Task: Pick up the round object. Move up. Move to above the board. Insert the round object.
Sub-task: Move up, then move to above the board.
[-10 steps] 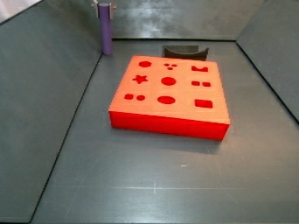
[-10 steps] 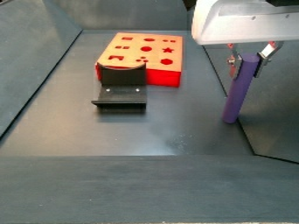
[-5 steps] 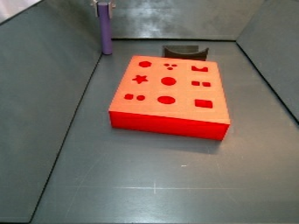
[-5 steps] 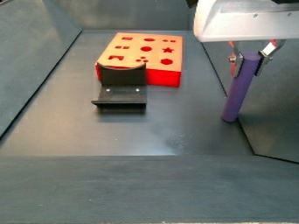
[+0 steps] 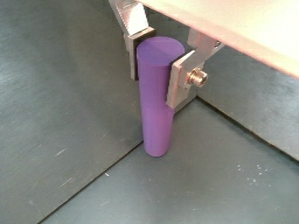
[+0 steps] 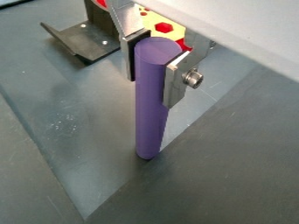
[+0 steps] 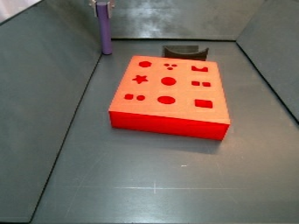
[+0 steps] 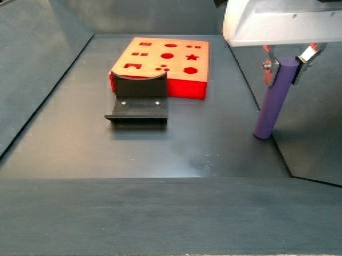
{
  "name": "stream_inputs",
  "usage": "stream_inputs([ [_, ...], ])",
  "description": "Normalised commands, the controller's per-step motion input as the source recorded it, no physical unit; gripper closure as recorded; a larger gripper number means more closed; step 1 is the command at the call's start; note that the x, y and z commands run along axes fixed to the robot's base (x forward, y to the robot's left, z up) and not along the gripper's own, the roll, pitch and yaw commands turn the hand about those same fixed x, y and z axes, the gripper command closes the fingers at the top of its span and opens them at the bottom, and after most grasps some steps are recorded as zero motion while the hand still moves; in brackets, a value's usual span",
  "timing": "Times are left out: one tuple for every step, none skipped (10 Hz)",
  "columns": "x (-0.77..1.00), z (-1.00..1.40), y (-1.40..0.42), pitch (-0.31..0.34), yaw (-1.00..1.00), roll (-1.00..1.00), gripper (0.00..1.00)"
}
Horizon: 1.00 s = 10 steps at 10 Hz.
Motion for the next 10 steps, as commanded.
stream_inputs([
  [0.0,0.81,-0.02,0.014,-0.06,0.0,1.0],
  [0.0,0.72,-0.02,0.028,-0.06,0.02,1.0],
  [0.01,0.62,0.0,0.036,-0.04,0.03,1.0],
  [0.0,0.45,0.01,0.06,-0.03,0.05,1.0],
  [0.0,0.37,0.02,0.066,-0.02,0.06,1.0],
  [-0.01,0.2,0.01,0.07,0.0,0.07,1.0],
  [-0.19,1.0,0.08,0.007,0.07,-0.23,1.0],
  [-0.19,1.0,0.08,0.006,0.06,-0.22,1.0],
  [-0.18,1.0,0.07,-0.004,0.04,-0.2,1.0],
  [-0.14,1.0,0.06,0.005,0.01,-0.14,1.0],
])
